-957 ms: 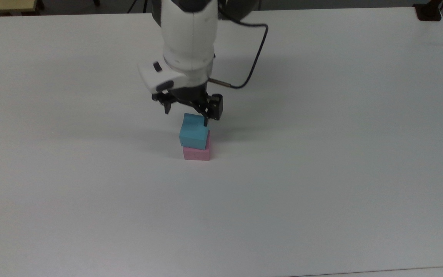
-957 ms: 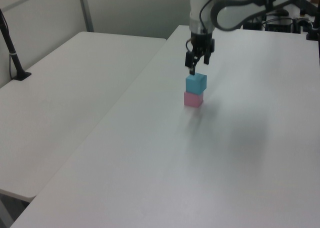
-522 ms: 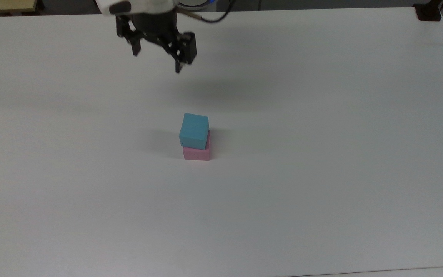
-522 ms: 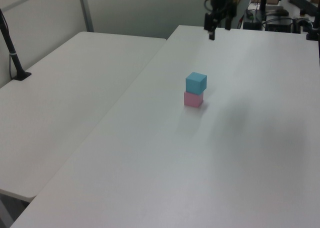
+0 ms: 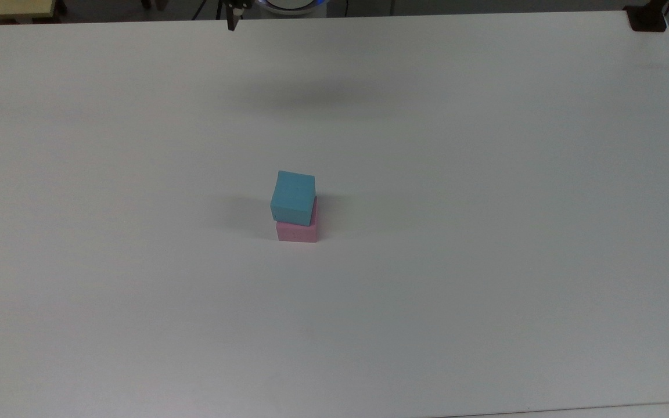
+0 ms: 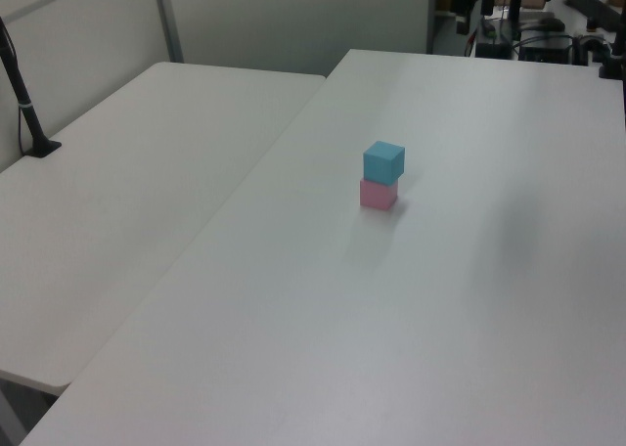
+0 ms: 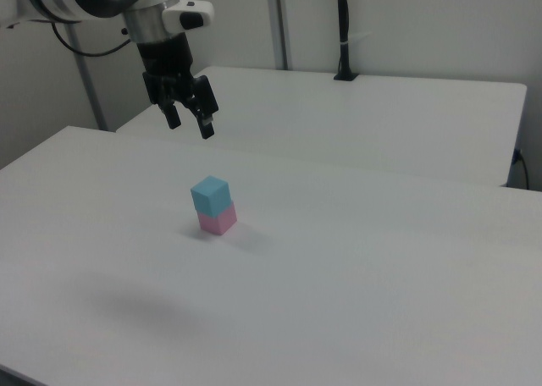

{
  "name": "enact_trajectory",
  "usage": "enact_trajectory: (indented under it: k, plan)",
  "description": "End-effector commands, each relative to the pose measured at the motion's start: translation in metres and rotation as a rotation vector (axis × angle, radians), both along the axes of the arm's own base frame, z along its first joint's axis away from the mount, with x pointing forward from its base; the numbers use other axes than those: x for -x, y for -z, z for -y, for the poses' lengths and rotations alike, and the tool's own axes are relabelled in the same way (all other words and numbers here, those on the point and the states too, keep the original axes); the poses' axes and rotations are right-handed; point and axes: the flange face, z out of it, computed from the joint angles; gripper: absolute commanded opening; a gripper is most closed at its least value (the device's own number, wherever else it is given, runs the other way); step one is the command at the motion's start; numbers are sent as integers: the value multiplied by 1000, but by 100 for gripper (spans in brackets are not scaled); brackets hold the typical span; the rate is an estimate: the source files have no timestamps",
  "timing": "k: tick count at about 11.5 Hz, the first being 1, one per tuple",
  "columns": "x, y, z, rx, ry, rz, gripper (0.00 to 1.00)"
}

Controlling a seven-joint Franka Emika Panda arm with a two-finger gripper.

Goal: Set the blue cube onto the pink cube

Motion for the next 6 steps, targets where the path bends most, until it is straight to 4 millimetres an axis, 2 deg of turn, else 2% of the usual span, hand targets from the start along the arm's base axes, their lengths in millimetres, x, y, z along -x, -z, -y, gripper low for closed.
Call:
enact_trajectory:
  k: [1, 6]
  plan:
    - [15, -6, 21, -7, -118, -2, 100]
    - [18, -12, 28, -10, -112, 2, 100]
